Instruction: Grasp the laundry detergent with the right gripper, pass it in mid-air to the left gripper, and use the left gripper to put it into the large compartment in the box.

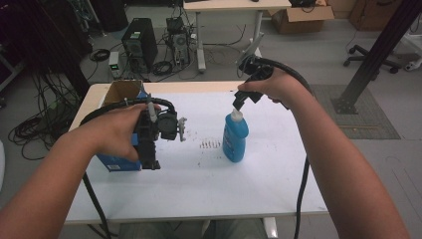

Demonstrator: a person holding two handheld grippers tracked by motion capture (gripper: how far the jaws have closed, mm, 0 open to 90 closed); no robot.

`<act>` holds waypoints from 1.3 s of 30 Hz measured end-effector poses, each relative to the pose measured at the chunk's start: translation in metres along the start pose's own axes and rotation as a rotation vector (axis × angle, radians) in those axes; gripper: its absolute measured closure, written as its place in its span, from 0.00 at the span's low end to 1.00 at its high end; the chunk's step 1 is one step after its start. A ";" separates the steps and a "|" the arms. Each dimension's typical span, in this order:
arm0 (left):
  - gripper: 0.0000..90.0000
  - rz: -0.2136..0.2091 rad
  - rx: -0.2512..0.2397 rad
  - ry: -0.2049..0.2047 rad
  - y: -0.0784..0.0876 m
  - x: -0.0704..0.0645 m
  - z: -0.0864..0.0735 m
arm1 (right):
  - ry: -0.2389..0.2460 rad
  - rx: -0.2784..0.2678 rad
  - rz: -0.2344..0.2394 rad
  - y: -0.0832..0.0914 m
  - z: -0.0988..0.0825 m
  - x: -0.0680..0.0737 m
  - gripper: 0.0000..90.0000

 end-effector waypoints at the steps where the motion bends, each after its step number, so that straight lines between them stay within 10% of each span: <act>1: 0.00 -0.003 -0.001 0.005 -0.001 -0.001 -0.001 | 0.003 -0.002 -0.002 0.001 -0.003 0.001 0.05; 39: 0.00 -0.032 -0.005 -0.045 -0.041 -0.015 -0.007 | 0.007 -0.142 0.017 -0.018 -0.098 0.016 0.05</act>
Point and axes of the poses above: each handheld gripper's, and its own axes: y roughly backward along the jaws, z roughly out of its top, x roughly to its left, the point moved 4 cm from there along -y, roughly forward along the jaws, and after that the axes turned 3 degrees about z, right-handed, at the moved point
